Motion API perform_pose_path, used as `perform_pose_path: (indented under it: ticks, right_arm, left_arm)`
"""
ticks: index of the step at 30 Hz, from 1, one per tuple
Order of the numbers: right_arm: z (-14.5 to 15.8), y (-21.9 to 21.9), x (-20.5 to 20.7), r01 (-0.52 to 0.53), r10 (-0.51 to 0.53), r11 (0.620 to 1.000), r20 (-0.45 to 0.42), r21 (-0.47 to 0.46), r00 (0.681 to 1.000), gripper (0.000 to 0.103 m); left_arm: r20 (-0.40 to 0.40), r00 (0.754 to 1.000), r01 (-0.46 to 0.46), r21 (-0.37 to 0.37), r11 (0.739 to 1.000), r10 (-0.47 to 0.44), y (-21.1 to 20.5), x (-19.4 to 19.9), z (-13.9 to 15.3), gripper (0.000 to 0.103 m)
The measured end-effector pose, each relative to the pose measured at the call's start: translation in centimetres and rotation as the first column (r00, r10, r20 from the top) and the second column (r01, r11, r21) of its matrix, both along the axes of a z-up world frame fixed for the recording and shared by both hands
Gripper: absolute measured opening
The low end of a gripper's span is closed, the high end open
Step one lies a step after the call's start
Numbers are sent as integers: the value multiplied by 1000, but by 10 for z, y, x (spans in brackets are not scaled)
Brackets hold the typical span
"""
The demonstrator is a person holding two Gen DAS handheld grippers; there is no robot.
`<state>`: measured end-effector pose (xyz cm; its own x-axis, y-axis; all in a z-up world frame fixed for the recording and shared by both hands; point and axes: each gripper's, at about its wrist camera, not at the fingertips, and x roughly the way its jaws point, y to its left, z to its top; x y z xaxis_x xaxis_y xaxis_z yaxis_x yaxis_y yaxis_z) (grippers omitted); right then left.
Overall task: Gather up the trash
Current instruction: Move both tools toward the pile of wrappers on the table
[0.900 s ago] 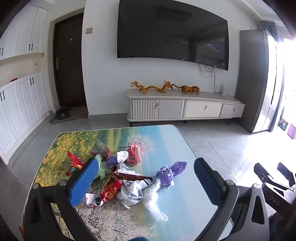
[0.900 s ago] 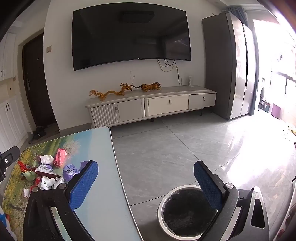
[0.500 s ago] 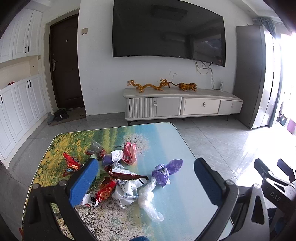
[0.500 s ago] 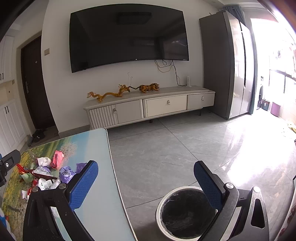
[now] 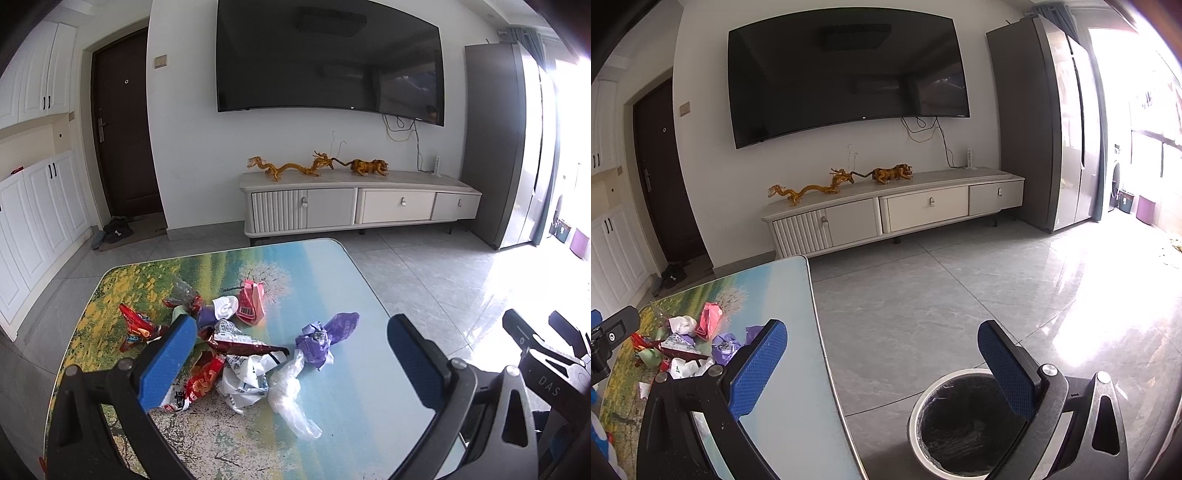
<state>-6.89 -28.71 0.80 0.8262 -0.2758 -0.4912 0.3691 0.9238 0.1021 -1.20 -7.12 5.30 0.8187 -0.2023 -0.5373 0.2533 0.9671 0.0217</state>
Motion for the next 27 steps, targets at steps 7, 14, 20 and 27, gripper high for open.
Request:
perform_pose_path:
  ticks: [7,14,20,27]
  right_arm:
    - [4,3,-1,5,-5,1000,-6,-21,1000,103]
    - [15,12,-1,-3,3,998,-1,-61,1000,103]
    - [27,24,1,-32,31,998,-14,-57,999,103]
    - [38,31,0,-56,56,998,-4,-33,998,103]
  left_arm:
    - [3,1000,10,-13,1000,-10,5,-2,2,103]
    - [6,1000,14,-47,999,-14,19,-1,9,103]
    - [41,999,37,-32,999,-36,30,-4,23,103]
    - [101,993,61,-1,998,-60,39,-13,48,103]
